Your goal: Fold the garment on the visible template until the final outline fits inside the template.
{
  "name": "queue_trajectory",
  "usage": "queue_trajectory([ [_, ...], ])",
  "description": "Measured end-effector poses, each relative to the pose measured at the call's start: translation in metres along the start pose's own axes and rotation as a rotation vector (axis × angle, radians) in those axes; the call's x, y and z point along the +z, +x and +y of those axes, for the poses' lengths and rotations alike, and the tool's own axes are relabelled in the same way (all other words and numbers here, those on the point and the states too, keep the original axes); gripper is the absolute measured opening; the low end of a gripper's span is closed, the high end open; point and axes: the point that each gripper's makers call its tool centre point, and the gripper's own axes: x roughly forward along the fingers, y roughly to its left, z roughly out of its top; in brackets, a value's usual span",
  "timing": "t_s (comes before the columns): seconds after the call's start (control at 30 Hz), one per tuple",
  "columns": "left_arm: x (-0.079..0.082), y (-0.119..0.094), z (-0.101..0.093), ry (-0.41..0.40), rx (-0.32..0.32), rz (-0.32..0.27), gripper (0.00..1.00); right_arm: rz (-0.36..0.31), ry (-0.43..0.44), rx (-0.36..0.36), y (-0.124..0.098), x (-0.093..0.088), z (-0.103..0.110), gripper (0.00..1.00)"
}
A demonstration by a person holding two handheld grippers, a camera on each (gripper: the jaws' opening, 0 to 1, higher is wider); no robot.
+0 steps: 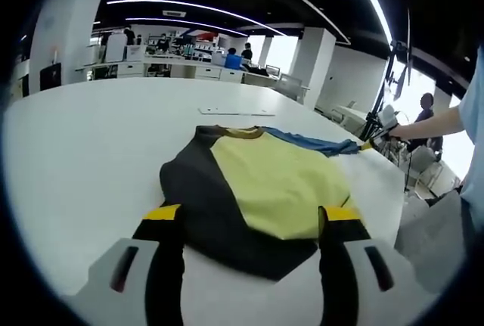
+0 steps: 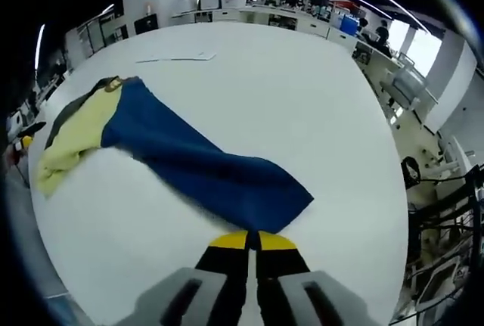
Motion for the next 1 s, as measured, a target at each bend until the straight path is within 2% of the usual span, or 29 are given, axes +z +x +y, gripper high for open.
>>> queue_trajectory([
  [0.33, -0.001, 0.000, -0.002, -0.005, -0.002, -0.002, 0.69, 0.014, 0.015, -0.006, -0.008, -0.011, 0.005, 0.00],
  [0.73, -0.002, -0.002, -0.002, -0.008, 0.001, -0.002, 0.69, 0.052, 0.023, 0.006, -0.003, -0.025, 0.006, 0.00],
  [0.93, -0.003, -0.003, 0.000, -0.013, 0.006, 0.002, 0.69, 0.061, 0.017, 0.014, -0.001, -0.026, 0.004, 0.00],
  [1.0, -0.003, -0.003, 0.000, -0.013, 0.005, 0.002, 0.69, 0.033, 0.025, 0.072, -0.001, -0.022, 0.013, 0.13],
])
